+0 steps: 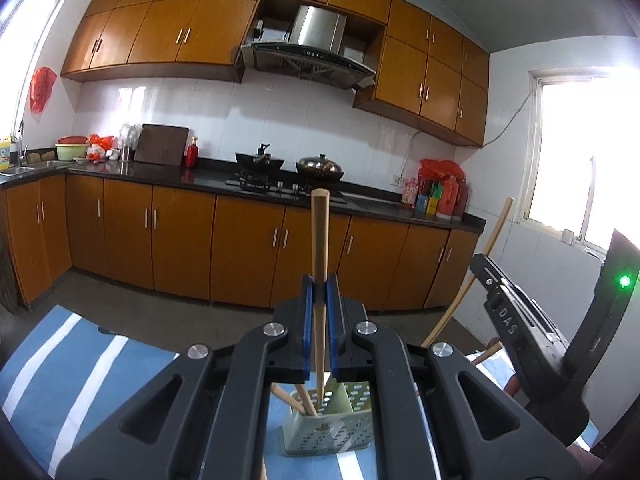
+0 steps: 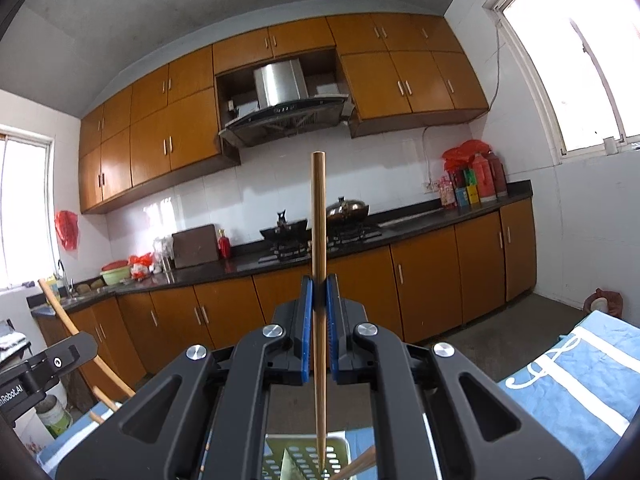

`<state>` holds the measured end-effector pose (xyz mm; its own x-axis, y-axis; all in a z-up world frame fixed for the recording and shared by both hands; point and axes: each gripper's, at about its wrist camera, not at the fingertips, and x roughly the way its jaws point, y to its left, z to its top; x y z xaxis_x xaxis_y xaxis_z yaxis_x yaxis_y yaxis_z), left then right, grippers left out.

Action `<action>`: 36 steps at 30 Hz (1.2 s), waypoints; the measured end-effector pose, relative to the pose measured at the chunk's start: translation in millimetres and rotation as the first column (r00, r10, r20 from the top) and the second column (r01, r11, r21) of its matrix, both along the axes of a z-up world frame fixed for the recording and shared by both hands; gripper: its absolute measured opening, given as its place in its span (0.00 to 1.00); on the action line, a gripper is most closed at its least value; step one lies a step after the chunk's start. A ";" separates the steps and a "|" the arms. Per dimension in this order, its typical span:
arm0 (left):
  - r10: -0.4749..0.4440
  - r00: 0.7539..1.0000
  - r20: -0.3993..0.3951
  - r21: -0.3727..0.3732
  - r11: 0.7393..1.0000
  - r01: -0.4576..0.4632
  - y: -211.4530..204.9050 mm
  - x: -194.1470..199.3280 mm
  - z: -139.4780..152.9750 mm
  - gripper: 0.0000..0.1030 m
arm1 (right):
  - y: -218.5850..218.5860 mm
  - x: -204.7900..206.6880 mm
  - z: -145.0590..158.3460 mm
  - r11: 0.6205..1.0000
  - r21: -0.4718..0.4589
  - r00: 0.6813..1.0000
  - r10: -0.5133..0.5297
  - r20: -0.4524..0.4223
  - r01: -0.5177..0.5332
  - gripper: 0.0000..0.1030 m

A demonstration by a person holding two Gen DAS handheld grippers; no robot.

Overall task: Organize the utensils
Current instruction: 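Lower both chopsticks into the green holder and open both grippers, then move both open grippers back down to the remaining loose chopsticks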

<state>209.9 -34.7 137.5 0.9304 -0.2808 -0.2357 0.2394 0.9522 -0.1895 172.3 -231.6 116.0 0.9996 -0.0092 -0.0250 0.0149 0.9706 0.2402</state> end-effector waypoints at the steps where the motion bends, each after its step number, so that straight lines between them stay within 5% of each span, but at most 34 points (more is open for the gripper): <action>1: 0.000 1.000 -0.005 0.001 1.000 0.000 -0.1 0.1 -2.4 0.07 | 1.8 2.0 -1.7 1.000 -0.002 1.000 0.005 -0.011 -0.005 0.07; 7: -0.004 0.999 -0.043 0.002 1.000 0.004 0.6 2.2 -12.1 0.07 | 3.3 -5.1 -9.3 0.999 -0.024 0.998 0.028 -0.062 -0.030 0.09; 11: 0.003 0.999 -0.043 -0.003 1.000 -0.003 3.8 -3.3 -10.7 0.07 | 1.3 -15.2 -6.4 0.999 -0.027 0.998 0.027 -0.064 -0.028 0.26; 21: 0.017 1.000 -0.012 -0.005 1.000 -0.017 19.1 -33.8 1.3 0.09 | -19.5 -53.6 3.9 0.999 -0.034 0.997 -0.002 -0.078 0.000 0.26; 27: 0.061 0.996 -0.072 0.036 0.998 -0.058 43.8 -60.3 -19.2 0.14 | -44.6 -72.9 -27.5 0.996 -0.080 0.981 -0.060 -0.187 0.046 0.30; 31: 0.101 0.981 -0.166 0.067 0.994 -0.091 66.0 -69.9 -55.8 0.15 | -61.3 -74.7 -72.4 0.994 -0.098 0.934 -0.087 -0.346 0.056 0.30; 36: 0.110 0.932 -0.346 0.090 0.992 -0.083 77.7 -62.9 -117.5 0.15 | -54.9 -58.7 -138.8 0.998 -0.033 0.805 0.030 -0.592 -0.061 0.30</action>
